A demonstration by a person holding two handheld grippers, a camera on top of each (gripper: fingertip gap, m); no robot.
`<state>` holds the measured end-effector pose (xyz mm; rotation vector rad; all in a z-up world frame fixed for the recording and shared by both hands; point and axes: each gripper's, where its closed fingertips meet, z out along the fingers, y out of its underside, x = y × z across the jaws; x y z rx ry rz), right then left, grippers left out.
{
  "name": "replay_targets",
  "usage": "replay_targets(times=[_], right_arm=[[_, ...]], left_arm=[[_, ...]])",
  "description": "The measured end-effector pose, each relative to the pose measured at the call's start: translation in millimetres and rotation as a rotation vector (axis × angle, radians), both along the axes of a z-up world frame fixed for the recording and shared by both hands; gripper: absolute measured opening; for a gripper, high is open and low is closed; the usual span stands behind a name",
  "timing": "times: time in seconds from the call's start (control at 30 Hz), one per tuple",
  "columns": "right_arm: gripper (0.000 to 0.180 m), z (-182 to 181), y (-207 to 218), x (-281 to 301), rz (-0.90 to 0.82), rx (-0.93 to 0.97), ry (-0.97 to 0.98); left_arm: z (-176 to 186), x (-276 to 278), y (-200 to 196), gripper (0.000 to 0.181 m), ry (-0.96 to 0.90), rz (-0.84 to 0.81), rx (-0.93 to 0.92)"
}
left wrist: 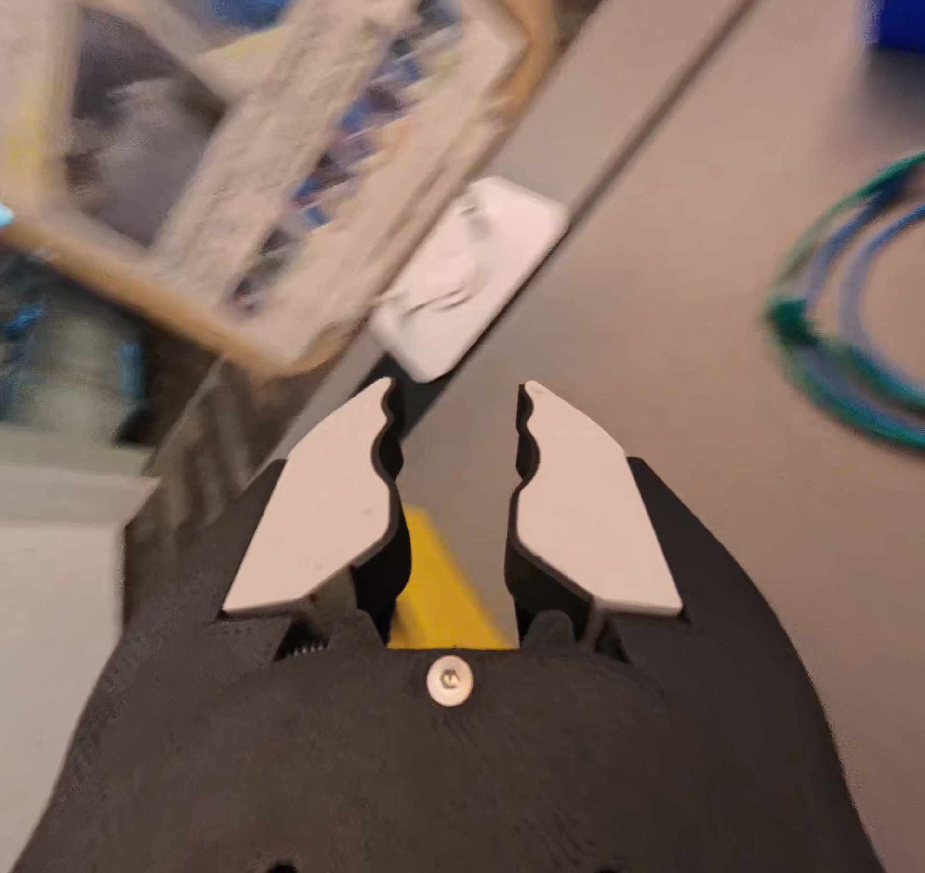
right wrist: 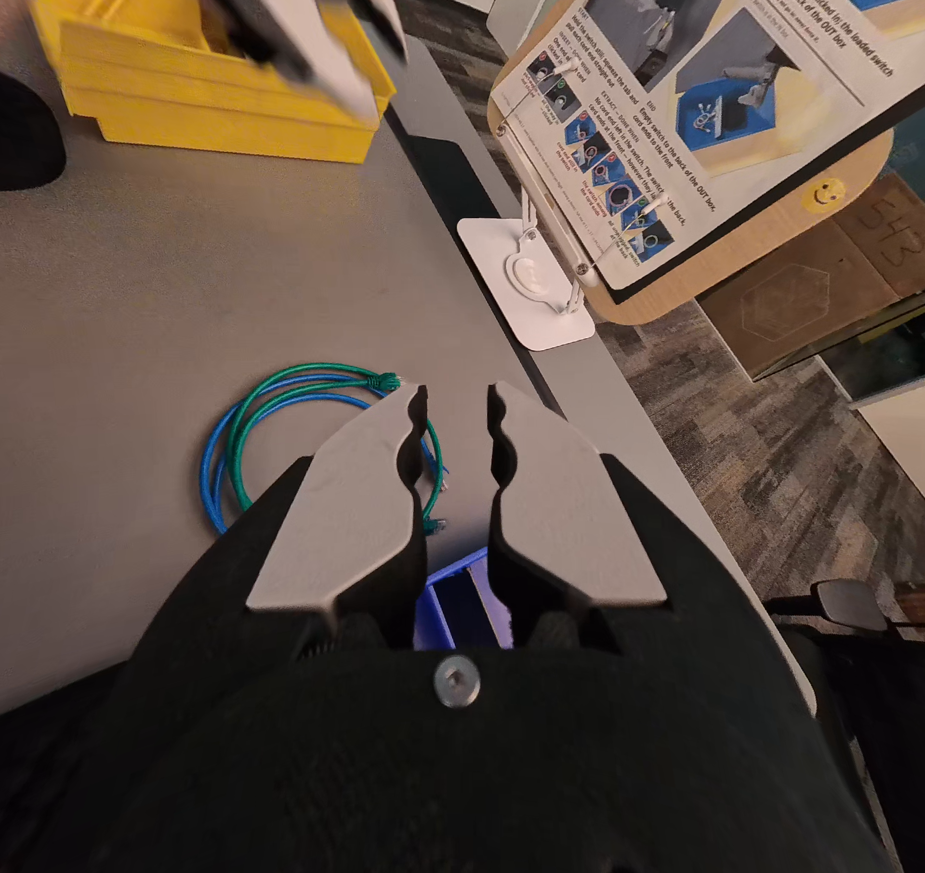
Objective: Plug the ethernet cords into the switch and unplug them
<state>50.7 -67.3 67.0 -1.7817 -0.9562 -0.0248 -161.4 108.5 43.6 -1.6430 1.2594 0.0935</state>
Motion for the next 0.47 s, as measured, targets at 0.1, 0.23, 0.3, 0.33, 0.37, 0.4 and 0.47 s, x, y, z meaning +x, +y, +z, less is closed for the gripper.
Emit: replay_targets(times=[0.1,0.23,0.3,0.33,0.37,0.4,0.47], right_arm=[[0.024,0,0,4,-0.014,0.000,0.002],[0.024,-5,2,5,-0.018,-0.017,-0.004],[0.024,-7,3,3,-0.017,-0.027,-0.007],[0.024,-8,3,3,-0.015,-0.031,-0.009],[0.024,-9,4,2,-0.014,-0.035,-0.013],[0.024,-10,4,1,-0.014,-0.039,-0.016],[0.024,-13,5,0,-0.013,-0.049,-0.018]], left_arm=[[46,-111,35,0.047,-0.117,0.229,0.074],[20,-225,70,0.048,-0.269,0.349,-0.040],[-22,-261,75,0.049,-0.196,0.389,-0.176],[-42,-273,75,0.049,-0.135,0.395,-0.222],[-57,-280,76,0.048,-0.080,0.392,-0.245],[-68,-281,77,0.049,-0.042,0.374,-0.254],[-83,-268,80,0.045,-0.018,0.313,-0.270]])
